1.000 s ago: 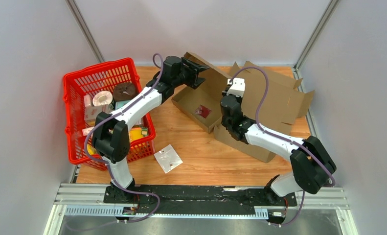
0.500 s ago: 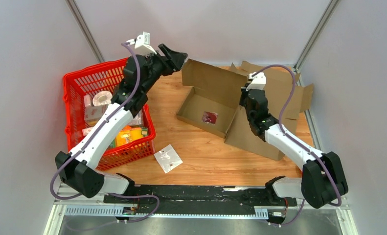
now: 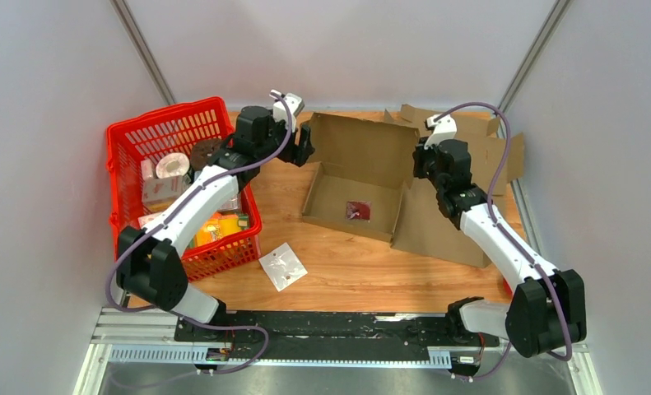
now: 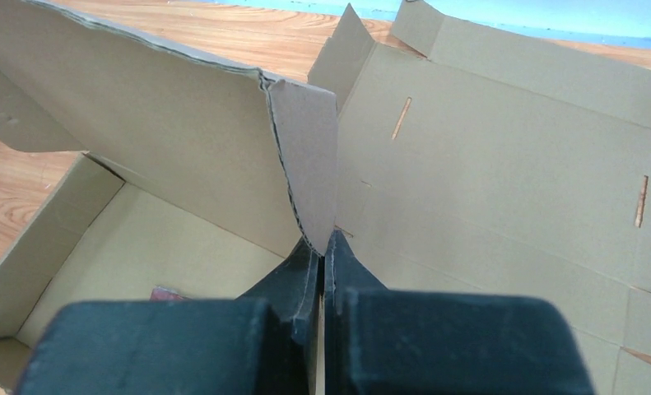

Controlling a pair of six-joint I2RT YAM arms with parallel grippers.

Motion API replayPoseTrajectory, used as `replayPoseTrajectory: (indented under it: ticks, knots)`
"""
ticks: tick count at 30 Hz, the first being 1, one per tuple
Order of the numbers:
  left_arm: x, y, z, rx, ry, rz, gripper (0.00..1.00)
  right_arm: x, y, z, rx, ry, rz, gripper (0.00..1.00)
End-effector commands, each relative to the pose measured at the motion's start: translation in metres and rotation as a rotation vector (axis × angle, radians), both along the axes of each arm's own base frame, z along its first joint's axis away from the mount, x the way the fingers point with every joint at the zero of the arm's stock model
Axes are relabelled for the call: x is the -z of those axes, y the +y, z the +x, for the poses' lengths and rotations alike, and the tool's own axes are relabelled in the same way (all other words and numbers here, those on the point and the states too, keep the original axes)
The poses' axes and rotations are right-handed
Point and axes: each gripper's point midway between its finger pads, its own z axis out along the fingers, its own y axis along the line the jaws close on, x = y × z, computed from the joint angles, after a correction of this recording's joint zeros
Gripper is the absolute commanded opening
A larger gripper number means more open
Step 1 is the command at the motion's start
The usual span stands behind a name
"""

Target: Fold the paper box

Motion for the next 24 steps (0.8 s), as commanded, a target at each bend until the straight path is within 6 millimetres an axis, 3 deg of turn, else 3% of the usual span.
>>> replayPoseTrajectory:
  ticks: [1,2,5,11,15,19,20,21,22,23,24]
  knots:
    - [-0.002,0.014,0.021,0.057,-0.049,0.042,0.76,-0.018,0.006,0.002,-0.058,-0.026,0.017,0.0]
    - [-0.002,0.009,0.019,0.102,-0.036,0.016,0.77,-0.008,0.011,-0.001,-0.09,0.013,0.02,0.0]
    - [0.001,0.009,0.028,0.129,-0.04,0.007,0.77,-0.004,0.013,0.0,-0.108,0.025,0.035,0.0]
    - [0.023,-0.003,0.053,0.207,0.041,0.034,0.77,-0.003,0.013,0.003,-0.137,0.028,0.049,0.0]
    - [0.028,-0.01,0.07,0.223,0.034,0.007,0.77,-0.001,0.015,0.005,-0.159,0.034,0.053,0.0]
    - [0.024,-0.007,0.067,0.194,0.022,-0.003,0.56,-0.002,0.022,0.01,-0.159,0.034,0.1,0.0]
    - [0.012,-0.001,0.067,0.151,-0.011,-0.007,0.52,0.001,0.022,0.011,-0.137,0.04,0.112,0.0]
    - [0.017,0.001,0.065,0.117,-0.002,-0.03,0.44,0.001,0.018,0.014,-0.088,0.026,0.109,0.0]
    - [0.016,0.003,0.065,0.097,-0.014,-0.033,0.4,-0.001,0.027,0.01,-0.073,0.02,0.125,0.0]
    - [0.014,0.007,0.062,0.052,-0.028,-0.056,0.38,0.001,0.016,0.012,0.027,0.001,0.118,0.0]
    - [0.014,0.006,0.058,0.029,-0.016,-0.086,0.35,-0.001,0.02,0.009,0.042,-0.01,0.134,0.0]
